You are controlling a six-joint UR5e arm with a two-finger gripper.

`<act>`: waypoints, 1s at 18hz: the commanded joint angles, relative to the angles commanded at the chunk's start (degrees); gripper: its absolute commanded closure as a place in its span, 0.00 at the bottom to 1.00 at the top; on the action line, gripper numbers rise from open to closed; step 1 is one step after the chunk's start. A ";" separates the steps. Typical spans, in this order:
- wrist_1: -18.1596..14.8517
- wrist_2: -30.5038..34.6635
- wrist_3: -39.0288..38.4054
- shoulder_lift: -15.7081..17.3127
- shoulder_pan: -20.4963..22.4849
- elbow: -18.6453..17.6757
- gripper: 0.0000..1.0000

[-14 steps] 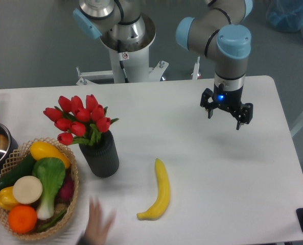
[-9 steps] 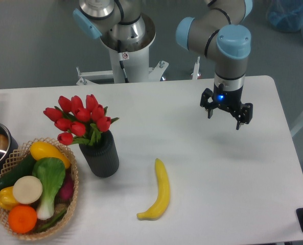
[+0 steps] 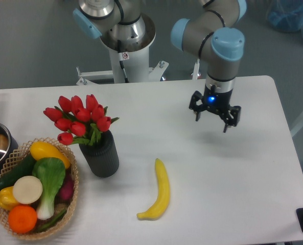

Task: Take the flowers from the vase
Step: 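Move the open gripper toward the red tulips in the grey vase, then lower the gripper around the tulip stems and close on them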

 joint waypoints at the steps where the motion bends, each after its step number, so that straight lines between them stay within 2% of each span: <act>1: 0.00 -3.42 0.52 1.05 -0.79 -0.79 0.00; 4: 0.09 -15.54 1.85 4.83 -1.94 -3.34 0.00; 8: 0.09 -33.92 2.02 4.50 -3.08 -3.61 0.00; 10: 0.00 -36.50 1.76 4.06 -3.35 -3.96 0.00; 12: 0.09 -38.34 2.02 2.22 -5.62 -4.23 0.00; 15: 0.00 -45.80 1.94 1.86 -5.99 -4.14 0.00; 18: 0.00 -47.40 1.94 2.12 -6.51 -4.66 0.00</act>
